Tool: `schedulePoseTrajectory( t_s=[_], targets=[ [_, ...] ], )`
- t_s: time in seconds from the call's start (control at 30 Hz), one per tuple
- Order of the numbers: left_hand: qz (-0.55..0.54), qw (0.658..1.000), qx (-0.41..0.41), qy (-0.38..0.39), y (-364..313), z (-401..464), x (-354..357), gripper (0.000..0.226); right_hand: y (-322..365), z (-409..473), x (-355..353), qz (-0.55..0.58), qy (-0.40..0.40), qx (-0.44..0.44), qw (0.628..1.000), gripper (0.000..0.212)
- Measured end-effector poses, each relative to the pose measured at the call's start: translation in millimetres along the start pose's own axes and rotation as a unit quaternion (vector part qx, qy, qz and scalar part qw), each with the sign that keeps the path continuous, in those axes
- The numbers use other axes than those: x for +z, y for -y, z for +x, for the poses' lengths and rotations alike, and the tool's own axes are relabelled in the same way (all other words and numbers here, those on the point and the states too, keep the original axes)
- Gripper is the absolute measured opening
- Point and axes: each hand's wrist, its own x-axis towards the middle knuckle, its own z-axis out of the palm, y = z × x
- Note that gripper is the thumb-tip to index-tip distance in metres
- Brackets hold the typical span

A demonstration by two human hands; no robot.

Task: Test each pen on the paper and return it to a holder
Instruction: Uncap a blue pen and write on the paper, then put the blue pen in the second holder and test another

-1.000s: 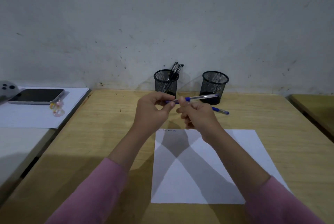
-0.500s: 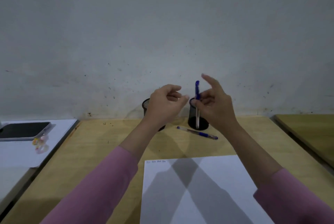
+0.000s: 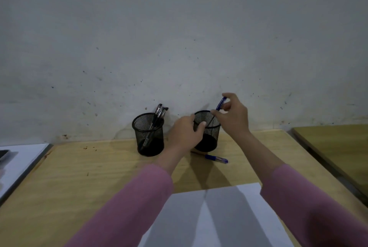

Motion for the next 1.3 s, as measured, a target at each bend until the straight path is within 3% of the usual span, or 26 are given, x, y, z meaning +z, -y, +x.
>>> schedulePoseTrajectory(
  t_s=[0.1,0.2,0.33,0.4,0.47,0.53,0.6,0.67,0.83,1.07,1.13,1.2,1.3],
  targets=[
    [-0.021,1.0,0.005,-0.01,2,-1,1,0.042,-13,-10,5,0.012,0.024,0.019,0.999,0.061],
    [-0.017,1.0,0.001,-0.015,2,-1,3,0.043,-18,-20,5,0.028,-0.003,0.01,1.0,0.062],
    [0.045,0.999,-0.01,0.002,-4,0,7,0.036,-17,-40,2,-0.013,-0.093,-0.064,0.994,0.027],
    [0.06,0.998,-0.013,0.006,-9,-6,3,0.042,-15,-53,1,-0.025,-0.095,-0.109,0.989,0.012],
    [0.055,0.998,-0.008,0.0,-10,-16,-4,0.049,-12,-69,1,-0.037,-0.029,-0.134,0.99,0.007],
    [0.059,0.998,-0.003,-0.012,-3,-31,-10,0.052,-9,-83,3,-0.094,0.087,-0.139,0.982,0.007],
    [0.072,0.997,-0.007,-0.025,8,-51,-18,0.049,-6,-95,9,-0.212,0.183,-0.146,0.949,0.024],
    [0.084,0.996,-0.013,-0.034,24,-73,-27,0.046,0,-103,15,-0.307,0.231,-0.143,0.912,0.036],
    [0.079,0.993,-0.077,-0.05,71,-131,-56,0.064,17,-116,30,-0.412,0.27,-0.12,0.862,0.033],
    [0.06,0.988,-0.13,-0.049,115,-180,-78,0.044,30,-116,37,-0.47,0.245,-0.107,0.841,0.034],
    [0.052,0.989,-0.127,-0.058,116,-180,-76,0.044,33,-116,35,-0.452,0.227,-0.133,0.852,0.035],
    [0.041,0.989,-0.13,-0.062,115,-180,-74,0.045,40,-117,35,-0.369,0.186,-0.158,0.897,0.028],
    [0.009,0.987,-0.142,-0.074,116,-178,-74,0.047,60,-130,32,-0.079,0.095,-0.128,0.984,0.008]
  ],
)
